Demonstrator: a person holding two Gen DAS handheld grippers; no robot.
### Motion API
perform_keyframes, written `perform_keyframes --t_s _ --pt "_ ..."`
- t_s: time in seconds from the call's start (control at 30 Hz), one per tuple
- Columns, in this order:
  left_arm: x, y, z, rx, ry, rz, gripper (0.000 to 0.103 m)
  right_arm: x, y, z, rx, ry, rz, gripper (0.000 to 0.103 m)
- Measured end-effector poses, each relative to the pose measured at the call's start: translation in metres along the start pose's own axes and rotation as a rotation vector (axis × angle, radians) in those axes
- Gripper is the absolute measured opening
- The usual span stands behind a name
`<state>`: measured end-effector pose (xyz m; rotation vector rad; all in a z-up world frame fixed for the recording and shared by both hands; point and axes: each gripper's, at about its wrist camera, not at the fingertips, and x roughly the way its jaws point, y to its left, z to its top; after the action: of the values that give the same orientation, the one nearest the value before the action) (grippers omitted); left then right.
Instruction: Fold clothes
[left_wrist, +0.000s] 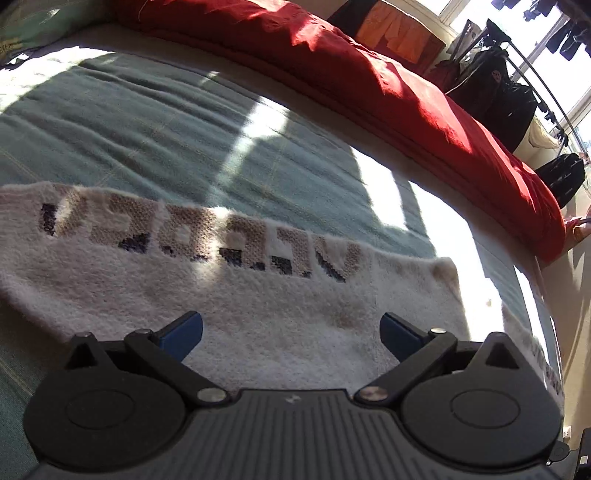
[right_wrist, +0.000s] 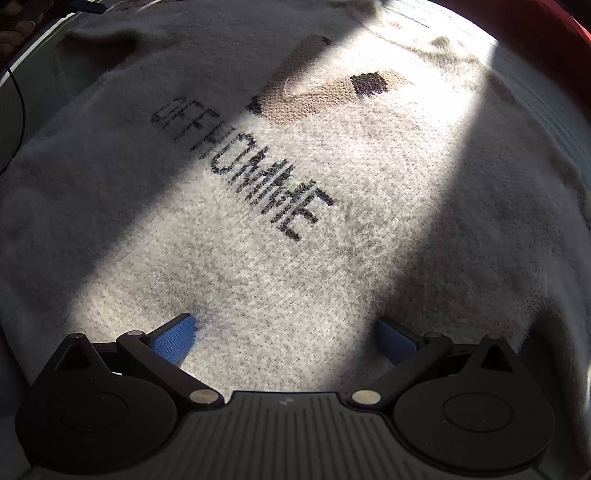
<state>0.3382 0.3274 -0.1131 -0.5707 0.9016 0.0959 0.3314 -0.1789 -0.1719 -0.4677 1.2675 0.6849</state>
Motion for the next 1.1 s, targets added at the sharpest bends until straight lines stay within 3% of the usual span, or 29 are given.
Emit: perform_keyframes --t_s 0.2,0.33,0.43,0.53,0.67,0.8,0.93,1.1 --pt "0.027 0.051 0.027 -0.155 0.006 -0.001 0.101 0.000 0.002 -0.001 0.000 0.013 0.001 0.103" --pt "0.026 0.073 0.025 -0.187 0.008 0.083 0.101 0.000 0.003 0.000 -0.005 0.048 0.006 0.103" --pt "0.012 0.098 0.029 -0.204 -0.015 0.195 0.101 -0.003 0.003 0.006 -0.016 0.097 0.020 0.103" --pt "-0.002 0.119 0.040 -0.227 -0.043 0.258 0.101 -0.019 0.000 0.016 0.007 0.088 0.042 0.103" --pt "-0.010 0.125 0.061 -0.221 -0.119 0.234 0.101 -0.045 -0.013 0.045 0.073 -0.012 0.050 0.103" --pt "0.011 0.124 0.078 -0.188 -0.134 0.222 0.101 -0.044 -0.020 0.084 0.132 -0.076 0.080 0.103" --pt "0.028 0.136 0.084 -0.194 -0.120 0.218 0.101 -0.041 -0.012 0.111 0.111 -0.095 0.095 0.103" --pt "0.021 0.152 0.088 -0.174 -0.120 0.282 0.101 -0.039 0.001 0.117 0.068 -0.066 0.098 0.103"
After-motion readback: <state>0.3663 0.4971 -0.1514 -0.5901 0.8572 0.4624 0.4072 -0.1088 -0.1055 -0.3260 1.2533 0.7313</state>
